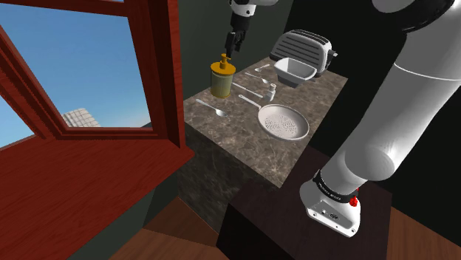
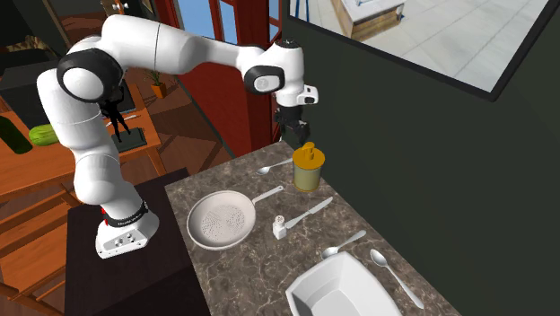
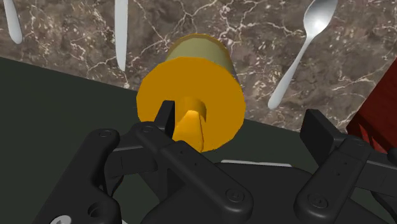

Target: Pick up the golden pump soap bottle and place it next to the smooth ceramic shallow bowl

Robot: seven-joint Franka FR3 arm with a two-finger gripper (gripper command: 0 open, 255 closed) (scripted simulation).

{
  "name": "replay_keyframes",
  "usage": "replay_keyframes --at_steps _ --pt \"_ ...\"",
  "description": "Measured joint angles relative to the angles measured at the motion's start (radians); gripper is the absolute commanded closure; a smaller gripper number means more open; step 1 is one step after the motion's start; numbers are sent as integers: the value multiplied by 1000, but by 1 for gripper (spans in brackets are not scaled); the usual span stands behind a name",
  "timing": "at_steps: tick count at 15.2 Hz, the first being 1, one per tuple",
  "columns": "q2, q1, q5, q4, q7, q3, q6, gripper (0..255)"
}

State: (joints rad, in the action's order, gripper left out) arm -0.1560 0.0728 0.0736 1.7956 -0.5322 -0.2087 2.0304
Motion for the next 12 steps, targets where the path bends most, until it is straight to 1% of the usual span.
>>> replay_keyframes --at_steps 4,5,12 --pt "-153 31 46 -176 -43 -3 -26 0" --pt "-179 35 53 -200 -48 -2 -24 0" --pt "-238 42 70 -190 -62 4 42 0"
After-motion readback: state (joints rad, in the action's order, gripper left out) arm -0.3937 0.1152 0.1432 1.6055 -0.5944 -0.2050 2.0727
